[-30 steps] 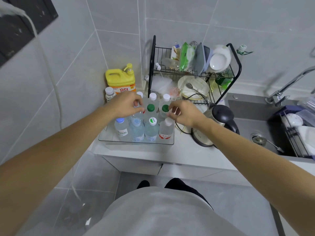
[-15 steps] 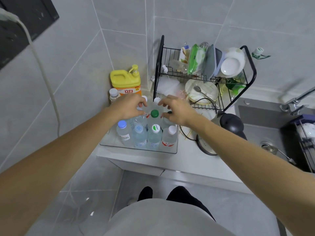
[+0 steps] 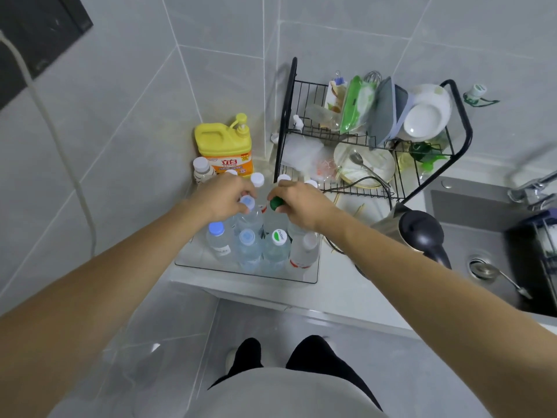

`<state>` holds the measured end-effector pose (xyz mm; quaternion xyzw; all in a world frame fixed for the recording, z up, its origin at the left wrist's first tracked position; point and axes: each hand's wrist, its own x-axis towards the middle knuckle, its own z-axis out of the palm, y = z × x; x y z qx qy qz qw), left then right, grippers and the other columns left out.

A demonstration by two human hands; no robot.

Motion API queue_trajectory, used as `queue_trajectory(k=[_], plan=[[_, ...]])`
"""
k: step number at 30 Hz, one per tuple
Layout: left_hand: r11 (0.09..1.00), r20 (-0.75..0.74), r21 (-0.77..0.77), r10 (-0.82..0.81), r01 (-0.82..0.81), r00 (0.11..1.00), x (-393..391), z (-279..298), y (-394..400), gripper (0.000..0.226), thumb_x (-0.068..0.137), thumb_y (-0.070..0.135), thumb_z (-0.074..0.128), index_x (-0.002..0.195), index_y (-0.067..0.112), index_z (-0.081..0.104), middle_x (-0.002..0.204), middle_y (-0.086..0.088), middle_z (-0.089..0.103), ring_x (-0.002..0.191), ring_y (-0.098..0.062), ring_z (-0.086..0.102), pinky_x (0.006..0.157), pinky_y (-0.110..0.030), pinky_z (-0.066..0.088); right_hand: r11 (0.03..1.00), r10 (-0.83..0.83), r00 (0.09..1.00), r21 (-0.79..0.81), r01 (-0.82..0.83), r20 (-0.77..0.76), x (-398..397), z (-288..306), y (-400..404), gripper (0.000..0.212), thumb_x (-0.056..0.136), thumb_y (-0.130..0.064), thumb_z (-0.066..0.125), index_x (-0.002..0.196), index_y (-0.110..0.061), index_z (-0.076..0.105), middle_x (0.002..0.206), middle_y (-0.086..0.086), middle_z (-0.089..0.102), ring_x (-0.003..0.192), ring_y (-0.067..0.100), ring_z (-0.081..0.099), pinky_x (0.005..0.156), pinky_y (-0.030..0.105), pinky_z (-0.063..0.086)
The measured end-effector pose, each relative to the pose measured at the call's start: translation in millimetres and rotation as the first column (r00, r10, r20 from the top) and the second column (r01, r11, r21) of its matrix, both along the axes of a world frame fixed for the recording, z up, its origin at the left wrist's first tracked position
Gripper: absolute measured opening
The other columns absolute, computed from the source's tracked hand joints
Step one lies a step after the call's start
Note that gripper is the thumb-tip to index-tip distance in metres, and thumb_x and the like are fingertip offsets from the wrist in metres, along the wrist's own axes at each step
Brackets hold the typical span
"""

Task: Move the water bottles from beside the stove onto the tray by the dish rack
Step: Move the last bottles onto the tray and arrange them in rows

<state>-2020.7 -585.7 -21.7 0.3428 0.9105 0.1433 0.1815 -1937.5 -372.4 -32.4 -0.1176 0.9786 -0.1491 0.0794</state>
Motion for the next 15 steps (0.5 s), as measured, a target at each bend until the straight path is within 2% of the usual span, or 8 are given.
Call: queue_trajectory(k=[5, 8, 15], plan=[[1.0, 0.011, 0.018, 0.008, -0.008, 1.0, -5.9, -4.0, 2.4, 0.026, 0.081, 0.02, 0.078, 0.104, 0.029, 0.073, 0.089, 0.002, 0.072, 0.088, -0.02, 0.066, 0.076, -0.034, 0.054, 0.999, -0.037, 0.999, -0.012, 0.037, -0.011, -8.0, -2.8, 2.1, 0.031, 0.097, -0.02, 0.064, 0.128, -0.016, 0.063, 0.121, 0.006, 0.061, 0.105, 0.036, 0.063, 0.084, 0.049, 0.053], [0.999, 0.03, 0.031, 0.027, -0.028, 0.999, -8.3, -4.6, 3.5, 0.03, 0.08, 0.019, 0.081, 0.108, 0.027, 0.075, 0.095, 0.001, 0.074, 0.091, -0.019, 0.067, 0.081, -0.036, 0.056, 0.999, -0.027, 1.0, -0.017, 0.027, -0.006, -10.6, -3.3, 1.9, 0.031, 0.096, -0.019, 0.065, 0.127, -0.015, 0.064, 0.121, 0.006, 0.061, 0.105, 0.036, 0.063, 0.085, 0.049, 0.053], [0.999, 0.037, 0.039, 0.023, -0.024, 0.999, -10.1, -1.6, 6.1, 0.029, 0.079, 0.018, 0.083, 0.106, 0.024, 0.076, 0.091, 0.002, 0.074, 0.087, -0.017, 0.068, 0.08, -0.034, 0.056, 0.999, -0.001, 1.0, -0.041, 0.0, -0.022, -8.4, -5.0, 2.2, 0.029, 0.094, -0.013, 0.063, 0.123, -0.015, 0.064, 0.119, 0.007, 0.061, 0.099, 0.038, 0.064, 0.08, 0.05, 0.054]])
